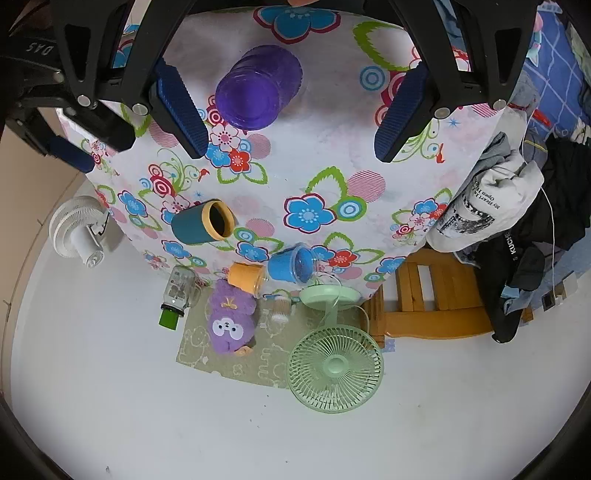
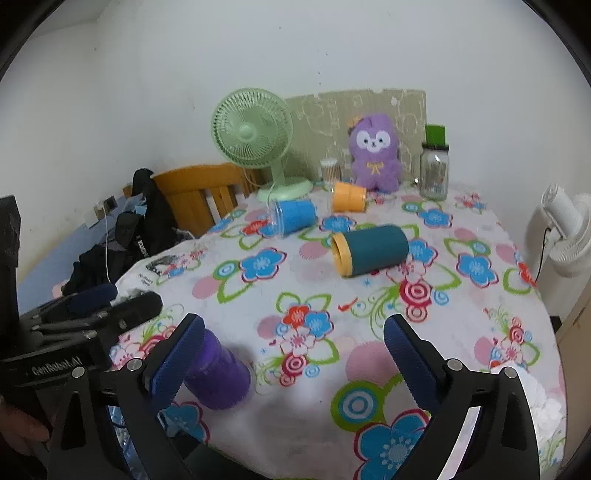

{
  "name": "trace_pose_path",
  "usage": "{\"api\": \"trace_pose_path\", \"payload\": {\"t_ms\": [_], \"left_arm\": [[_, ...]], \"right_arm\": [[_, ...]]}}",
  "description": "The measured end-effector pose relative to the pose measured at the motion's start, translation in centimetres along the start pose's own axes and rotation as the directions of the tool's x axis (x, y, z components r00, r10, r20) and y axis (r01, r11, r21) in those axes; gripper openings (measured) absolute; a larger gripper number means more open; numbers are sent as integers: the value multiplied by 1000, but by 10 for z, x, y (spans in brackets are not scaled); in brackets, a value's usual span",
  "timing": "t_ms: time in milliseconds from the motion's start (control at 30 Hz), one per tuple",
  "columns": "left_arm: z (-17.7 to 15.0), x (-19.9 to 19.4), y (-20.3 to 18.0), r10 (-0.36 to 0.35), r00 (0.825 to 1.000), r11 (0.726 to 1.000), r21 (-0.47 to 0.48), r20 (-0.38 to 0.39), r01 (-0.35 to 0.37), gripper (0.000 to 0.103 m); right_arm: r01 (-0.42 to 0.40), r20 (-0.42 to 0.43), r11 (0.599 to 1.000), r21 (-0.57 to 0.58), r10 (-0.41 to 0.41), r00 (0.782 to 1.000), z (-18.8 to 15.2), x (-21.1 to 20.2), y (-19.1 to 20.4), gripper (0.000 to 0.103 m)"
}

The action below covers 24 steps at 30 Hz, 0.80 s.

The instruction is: Flip cup upside down

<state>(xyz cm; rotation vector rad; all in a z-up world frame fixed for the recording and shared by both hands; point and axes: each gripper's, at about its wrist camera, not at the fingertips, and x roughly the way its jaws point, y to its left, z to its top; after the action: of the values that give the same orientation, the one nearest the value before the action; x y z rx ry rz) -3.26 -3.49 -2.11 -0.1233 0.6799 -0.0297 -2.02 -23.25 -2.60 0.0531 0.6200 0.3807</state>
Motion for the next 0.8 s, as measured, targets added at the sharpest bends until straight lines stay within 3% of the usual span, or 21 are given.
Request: {"api": "trace_pose_path", "payload": {"t_ms": [800], "left_arm": [[4,-18,14,19,998,1000,4,56,-20,98]], "right_arm": [[16,5,1000,-26,-16,1000,14,-11,33,100]]}}
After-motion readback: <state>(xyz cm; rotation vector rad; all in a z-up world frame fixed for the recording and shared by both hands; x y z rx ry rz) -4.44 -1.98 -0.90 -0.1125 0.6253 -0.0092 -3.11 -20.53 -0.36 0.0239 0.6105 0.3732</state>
